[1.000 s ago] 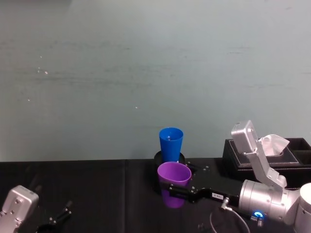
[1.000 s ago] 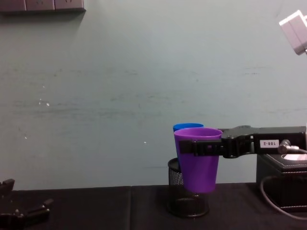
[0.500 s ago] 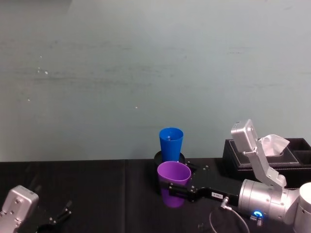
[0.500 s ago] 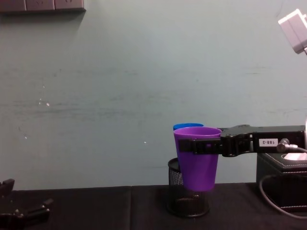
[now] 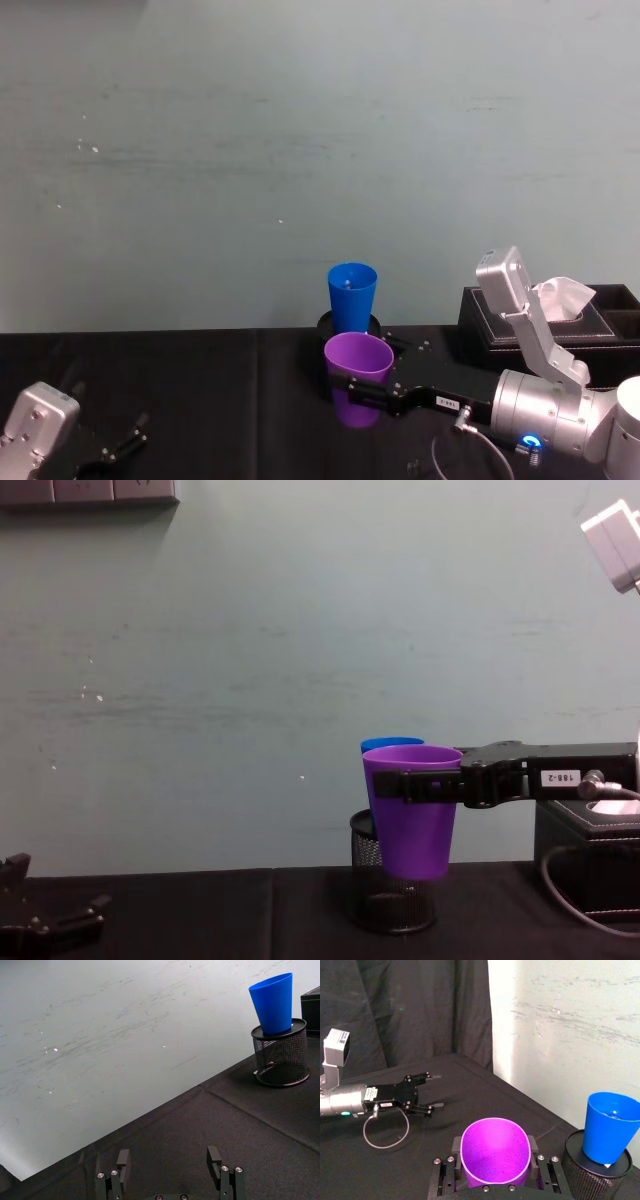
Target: Pick up one cup with a gripper and tap it against the other cup.
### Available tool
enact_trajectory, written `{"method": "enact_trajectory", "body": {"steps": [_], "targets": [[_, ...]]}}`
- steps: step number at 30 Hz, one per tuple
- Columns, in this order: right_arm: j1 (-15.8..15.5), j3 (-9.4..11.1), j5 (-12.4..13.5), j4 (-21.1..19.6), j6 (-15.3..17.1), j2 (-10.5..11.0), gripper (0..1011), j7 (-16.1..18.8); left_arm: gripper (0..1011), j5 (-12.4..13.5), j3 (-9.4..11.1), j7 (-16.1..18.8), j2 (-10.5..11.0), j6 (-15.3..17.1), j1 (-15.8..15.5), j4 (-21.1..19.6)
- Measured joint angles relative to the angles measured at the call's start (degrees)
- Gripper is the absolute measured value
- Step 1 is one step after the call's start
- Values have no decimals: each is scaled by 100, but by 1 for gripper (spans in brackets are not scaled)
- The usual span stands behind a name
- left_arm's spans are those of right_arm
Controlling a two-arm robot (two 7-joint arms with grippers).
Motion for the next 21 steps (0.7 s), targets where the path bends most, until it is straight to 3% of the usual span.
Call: {"method": "enact_trajectory", "body": {"steps": [21], "targets": [[-1,0,-10,0,-7,0,733,9,1000,0,0,0,0,0,0,0]]}}
